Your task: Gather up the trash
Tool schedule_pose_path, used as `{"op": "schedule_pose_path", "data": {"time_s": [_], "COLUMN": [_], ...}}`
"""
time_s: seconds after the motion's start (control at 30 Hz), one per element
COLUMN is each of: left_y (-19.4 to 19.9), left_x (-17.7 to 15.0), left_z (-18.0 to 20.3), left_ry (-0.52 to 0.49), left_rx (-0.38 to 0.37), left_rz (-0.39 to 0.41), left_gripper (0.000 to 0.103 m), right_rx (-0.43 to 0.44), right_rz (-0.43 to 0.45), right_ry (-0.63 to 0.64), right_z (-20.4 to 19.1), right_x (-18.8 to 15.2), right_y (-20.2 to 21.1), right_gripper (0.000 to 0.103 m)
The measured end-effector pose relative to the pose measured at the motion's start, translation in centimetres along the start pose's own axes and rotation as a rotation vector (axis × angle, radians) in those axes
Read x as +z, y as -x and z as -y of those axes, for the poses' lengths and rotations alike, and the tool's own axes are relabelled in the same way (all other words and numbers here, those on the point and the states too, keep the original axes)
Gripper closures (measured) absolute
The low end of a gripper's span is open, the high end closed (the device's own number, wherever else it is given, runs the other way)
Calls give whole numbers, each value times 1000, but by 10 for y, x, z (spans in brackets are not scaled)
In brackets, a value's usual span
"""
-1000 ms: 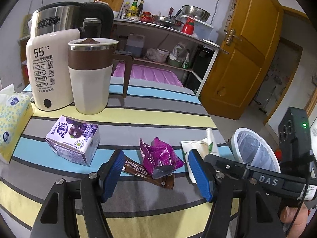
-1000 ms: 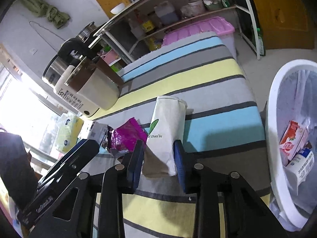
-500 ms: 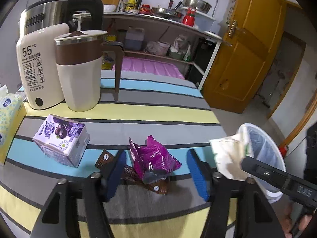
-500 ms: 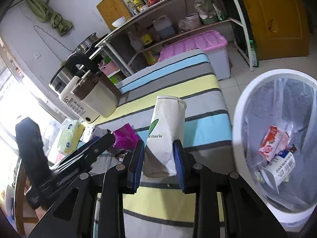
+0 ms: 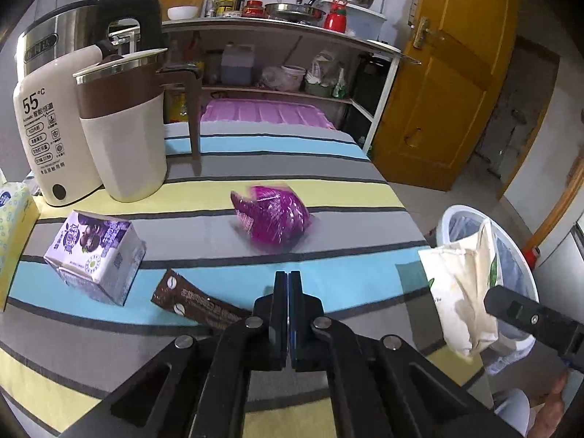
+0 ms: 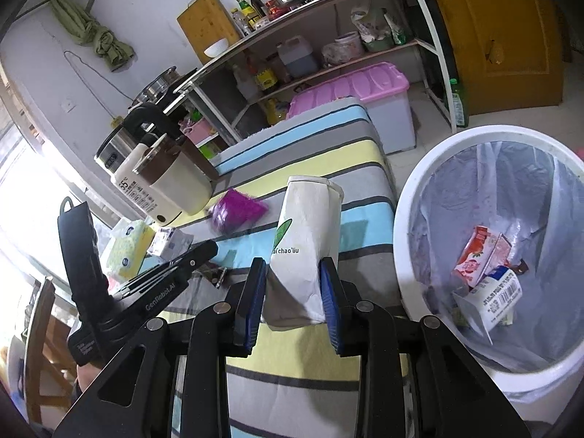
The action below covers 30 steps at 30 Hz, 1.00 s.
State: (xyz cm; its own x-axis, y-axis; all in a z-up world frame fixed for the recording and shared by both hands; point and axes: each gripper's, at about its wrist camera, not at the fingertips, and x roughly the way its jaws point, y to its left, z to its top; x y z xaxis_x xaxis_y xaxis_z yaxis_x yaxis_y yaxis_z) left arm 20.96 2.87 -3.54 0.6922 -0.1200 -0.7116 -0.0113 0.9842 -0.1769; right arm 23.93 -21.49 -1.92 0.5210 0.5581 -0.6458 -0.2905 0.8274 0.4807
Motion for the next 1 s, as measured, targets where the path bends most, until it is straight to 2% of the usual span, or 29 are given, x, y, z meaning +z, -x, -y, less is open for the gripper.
{"op": "schedule_pose_path", "data": {"time_s": [0.27, 0.33, 0.37, 0.4, 0.47, 0.5, 0.57, 0.8, 0.93, 1.0], "left_y": [17, 20, 21, 20, 16, 14, 2, -42, -65, -68], "left_x": [-7, 0, 4, 9, 19, 23, 33, 52, 54, 53], "left_z": [0, -2, -3, -3, -3, -2, 3, 18, 16, 13], "left_ry": [12, 23, 24, 27, 33, 30, 8, -52, -53, -42], "left_rx": [-37, -29, -23, -27, -39, -38, -31, 17, 53, 50], "left_rz": [27, 45, 49, 50, 51, 53, 40, -27, -66, -64], "left_gripper": [103, 99, 90, 76, 56, 51, 48, 46, 46, 55], "right_rx": [-17, -20, -22, -22, -23, -24, -24, -25, -25, -24], "right_rz": [11, 15, 17, 18, 21, 21, 21, 23, 18, 16], "right_ry": [1, -1, -2, -3, -5, -5, -4, -12, -19, -22], "right_z": [3, 5, 5, 6, 9, 10, 12, 20, 25, 27], "right_x": [-9, -10, -10, -9, -7, -6, -4, 4, 9, 10], "right_y": [16, 18, 19, 19, 20, 19, 19, 16, 11, 9], "right_gripper": [72, 72, 72, 72, 72, 72, 72, 72, 72, 72]}}
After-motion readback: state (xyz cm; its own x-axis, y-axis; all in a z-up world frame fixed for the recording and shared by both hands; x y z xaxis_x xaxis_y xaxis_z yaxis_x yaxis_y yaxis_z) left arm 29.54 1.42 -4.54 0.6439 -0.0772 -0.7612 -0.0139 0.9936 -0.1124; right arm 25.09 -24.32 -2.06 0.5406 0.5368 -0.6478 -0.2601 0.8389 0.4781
